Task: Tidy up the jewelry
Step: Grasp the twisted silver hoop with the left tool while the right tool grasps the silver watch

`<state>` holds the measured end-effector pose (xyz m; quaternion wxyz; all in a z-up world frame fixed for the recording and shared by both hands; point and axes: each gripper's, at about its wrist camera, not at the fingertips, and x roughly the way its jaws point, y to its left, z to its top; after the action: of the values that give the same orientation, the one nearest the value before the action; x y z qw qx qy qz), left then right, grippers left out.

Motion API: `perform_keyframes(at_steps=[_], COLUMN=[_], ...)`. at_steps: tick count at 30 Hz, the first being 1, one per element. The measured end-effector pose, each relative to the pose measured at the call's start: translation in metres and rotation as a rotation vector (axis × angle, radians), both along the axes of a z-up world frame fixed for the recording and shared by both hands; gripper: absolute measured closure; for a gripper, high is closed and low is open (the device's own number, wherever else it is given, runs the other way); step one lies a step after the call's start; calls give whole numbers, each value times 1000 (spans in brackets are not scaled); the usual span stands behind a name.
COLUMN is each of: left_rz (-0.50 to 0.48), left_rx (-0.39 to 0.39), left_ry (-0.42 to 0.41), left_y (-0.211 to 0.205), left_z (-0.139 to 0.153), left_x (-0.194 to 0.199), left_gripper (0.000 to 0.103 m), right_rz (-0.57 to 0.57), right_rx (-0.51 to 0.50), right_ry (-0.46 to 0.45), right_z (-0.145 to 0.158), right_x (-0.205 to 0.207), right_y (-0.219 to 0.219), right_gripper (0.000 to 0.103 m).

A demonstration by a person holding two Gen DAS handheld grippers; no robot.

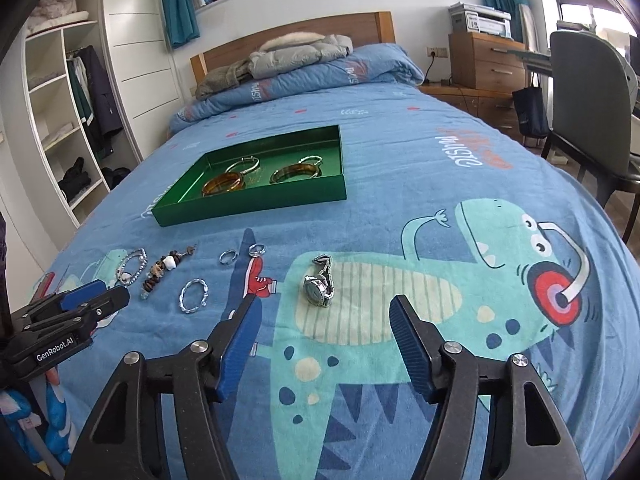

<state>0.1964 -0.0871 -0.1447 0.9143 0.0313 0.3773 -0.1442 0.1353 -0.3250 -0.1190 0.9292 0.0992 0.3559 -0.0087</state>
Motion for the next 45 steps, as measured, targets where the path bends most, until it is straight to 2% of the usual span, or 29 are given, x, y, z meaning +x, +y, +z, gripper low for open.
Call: perform_keyframes(at_steps=[11,15,18,20,21,23,36,41,45], left_rz=[-32,-41,-61,-75,-82,-89,-106,-121,-125], left_rx=[33,68,83,98,105,116,122,120,112], left_ry=[78,59,48,39,34,27,-6,-10,-9], left_y=[-30,-39,-45,-49,-52,-55,-61,-61,-60], left_z=[-40,-45,-44,-44,-43,-43,-46,-46,-44], left_x=[45,48,48,47,46,44,41,39,38], left_gripper=[53,53,62,73,75,81,89,97,98], right_rz=[46,65,79,85,87,92,110,112,111], right_rx=[12,-15,-56,-70,-71,-71,-60,-59,-55], right_ry=[89,92,89,84,83,81,61,60,59], right_z=[-46,-52,-53,-53,-54,-53,-57,-56,-55], right_x=[61,68,71,71,70,70,65,65,65], right_y=[1,6,10,11,11,11,8,7,7], right_gripper=[37,39,57,80,81,82,82,83,83])
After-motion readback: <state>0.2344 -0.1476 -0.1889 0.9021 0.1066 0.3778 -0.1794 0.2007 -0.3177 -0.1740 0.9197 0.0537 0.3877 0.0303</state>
